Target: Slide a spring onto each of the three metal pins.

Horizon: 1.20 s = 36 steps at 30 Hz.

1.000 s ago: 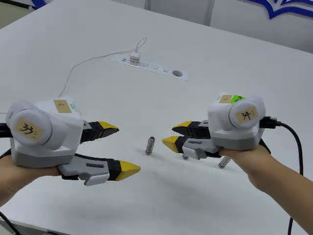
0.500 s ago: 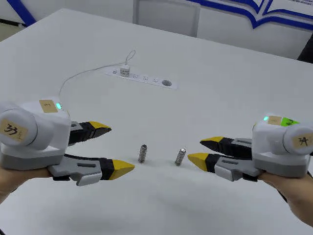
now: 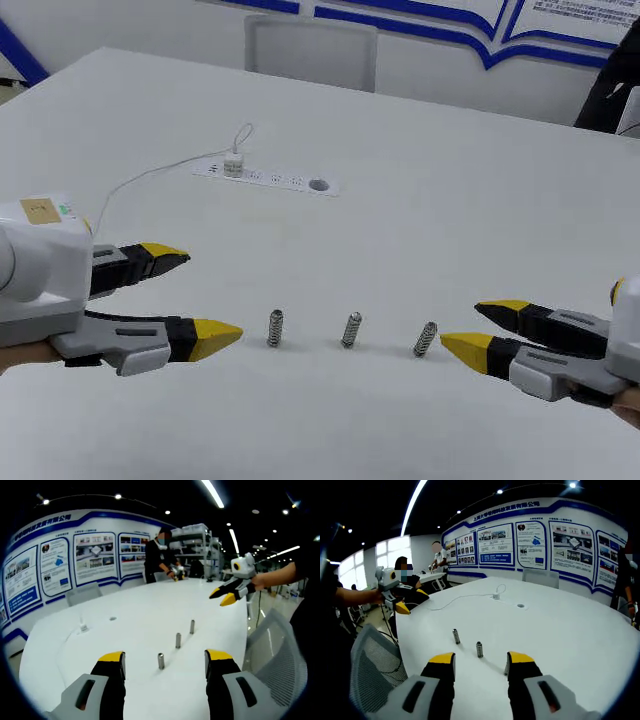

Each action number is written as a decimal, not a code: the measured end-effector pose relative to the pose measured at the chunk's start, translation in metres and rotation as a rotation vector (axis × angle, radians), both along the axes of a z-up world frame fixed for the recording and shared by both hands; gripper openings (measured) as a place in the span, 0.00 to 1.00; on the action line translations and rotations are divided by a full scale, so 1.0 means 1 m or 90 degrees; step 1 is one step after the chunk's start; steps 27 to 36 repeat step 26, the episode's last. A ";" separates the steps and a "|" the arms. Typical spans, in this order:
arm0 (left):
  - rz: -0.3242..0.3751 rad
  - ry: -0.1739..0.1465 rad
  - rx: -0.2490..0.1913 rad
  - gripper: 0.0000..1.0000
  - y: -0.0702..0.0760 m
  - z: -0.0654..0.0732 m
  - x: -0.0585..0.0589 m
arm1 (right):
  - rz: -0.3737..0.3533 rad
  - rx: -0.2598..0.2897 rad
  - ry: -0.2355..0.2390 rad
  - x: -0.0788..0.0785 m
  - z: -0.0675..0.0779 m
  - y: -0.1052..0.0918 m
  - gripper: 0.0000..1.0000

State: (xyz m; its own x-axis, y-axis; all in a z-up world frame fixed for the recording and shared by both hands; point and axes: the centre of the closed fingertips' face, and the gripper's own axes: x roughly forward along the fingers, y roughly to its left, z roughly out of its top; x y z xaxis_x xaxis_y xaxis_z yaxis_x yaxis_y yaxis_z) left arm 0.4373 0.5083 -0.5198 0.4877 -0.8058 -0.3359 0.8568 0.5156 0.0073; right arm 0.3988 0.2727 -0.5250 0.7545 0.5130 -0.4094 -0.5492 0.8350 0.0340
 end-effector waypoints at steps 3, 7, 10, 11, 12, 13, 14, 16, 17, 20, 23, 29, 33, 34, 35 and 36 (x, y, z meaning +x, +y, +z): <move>-0.001 0.000 0.001 0.70 -0.001 0.000 -0.002 | -0.013 0.002 -0.010 -0.002 0.000 -0.008 0.49; -0.005 0.003 0.004 0.73 -0.001 -0.003 -0.007 | -0.029 -0.001 -0.016 -0.004 -0.003 -0.013 0.53; -0.008 0.008 0.000 0.77 0.000 -0.003 -0.011 | -0.039 0.007 -0.018 -0.006 -0.003 -0.014 0.59; -0.009 0.009 0.000 0.78 0.000 -0.004 -0.012 | -0.044 0.013 -0.016 -0.007 -0.003 -0.014 0.61; -0.009 0.010 0.002 0.79 0.001 -0.004 -0.014 | -0.052 0.027 -0.014 -0.007 -0.002 -0.013 0.64; -0.009 0.011 0.003 0.80 0.001 -0.005 -0.014 | -0.053 0.030 -0.016 -0.008 -0.001 -0.013 0.66; -0.009 0.012 0.004 0.82 0.002 -0.006 -0.015 | -0.055 0.031 -0.019 -0.008 -0.001 -0.013 0.67; -0.008 0.017 0.005 0.84 0.003 -0.007 -0.016 | -0.056 0.028 -0.021 -0.010 -0.001 -0.012 0.68; -0.006 0.018 0.005 0.86 0.004 -0.007 -0.015 | -0.059 0.028 -0.020 -0.010 -0.001 -0.012 0.68; -0.001 0.019 0.006 0.89 0.005 -0.008 -0.016 | -0.069 0.038 -0.024 -0.014 -0.001 -0.011 0.72; -0.002 0.022 0.005 0.91 0.005 -0.010 -0.017 | -0.077 0.048 -0.025 -0.018 -0.003 -0.009 0.74; -0.006 0.027 0.008 0.93 0.004 -0.012 -0.020 | -0.084 0.048 -0.021 -0.022 -0.007 -0.008 0.75; -0.006 0.027 0.008 0.93 0.004 -0.012 -0.020 | -0.084 0.048 -0.021 -0.022 -0.007 -0.008 0.75; -0.006 0.027 0.008 0.93 0.004 -0.012 -0.020 | -0.084 0.048 -0.021 -0.022 -0.007 -0.008 0.75; -0.006 0.027 0.008 0.93 0.004 -0.012 -0.020 | -0.084 0.048 -0.021 -0.022 -0.007 -0.008 0.75; -0.006 0.027 0.008 0.93 0.004 -0.012 -0.020 | -0.084 0.048 -0.021 -0.022 -0.007 -0.008 0.75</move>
